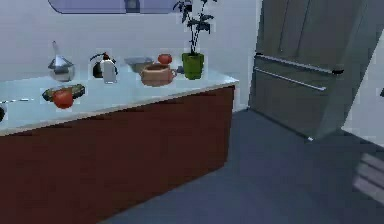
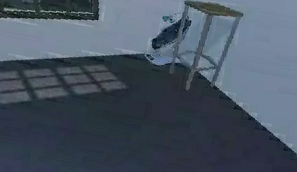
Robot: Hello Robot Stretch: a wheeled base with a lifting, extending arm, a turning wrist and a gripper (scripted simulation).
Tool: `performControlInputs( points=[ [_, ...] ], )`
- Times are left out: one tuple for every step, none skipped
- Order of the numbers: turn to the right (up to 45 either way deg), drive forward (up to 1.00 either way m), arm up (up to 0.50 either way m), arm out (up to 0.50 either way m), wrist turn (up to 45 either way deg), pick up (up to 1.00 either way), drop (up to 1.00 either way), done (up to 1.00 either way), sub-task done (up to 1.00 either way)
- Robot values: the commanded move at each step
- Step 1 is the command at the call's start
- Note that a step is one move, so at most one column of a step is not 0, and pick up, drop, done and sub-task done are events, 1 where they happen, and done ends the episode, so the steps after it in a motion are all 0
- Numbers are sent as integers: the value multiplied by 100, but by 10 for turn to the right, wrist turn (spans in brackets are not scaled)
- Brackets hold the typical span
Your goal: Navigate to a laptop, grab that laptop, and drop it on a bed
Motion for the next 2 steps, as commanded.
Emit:
performControlInputs(
  points=[
    [-450, 0, 0, 0, 0, 0, 0, 0, 0],
    [-450, 0, 0, 0, 0, 0, 0, 0, 0]
  ],
)
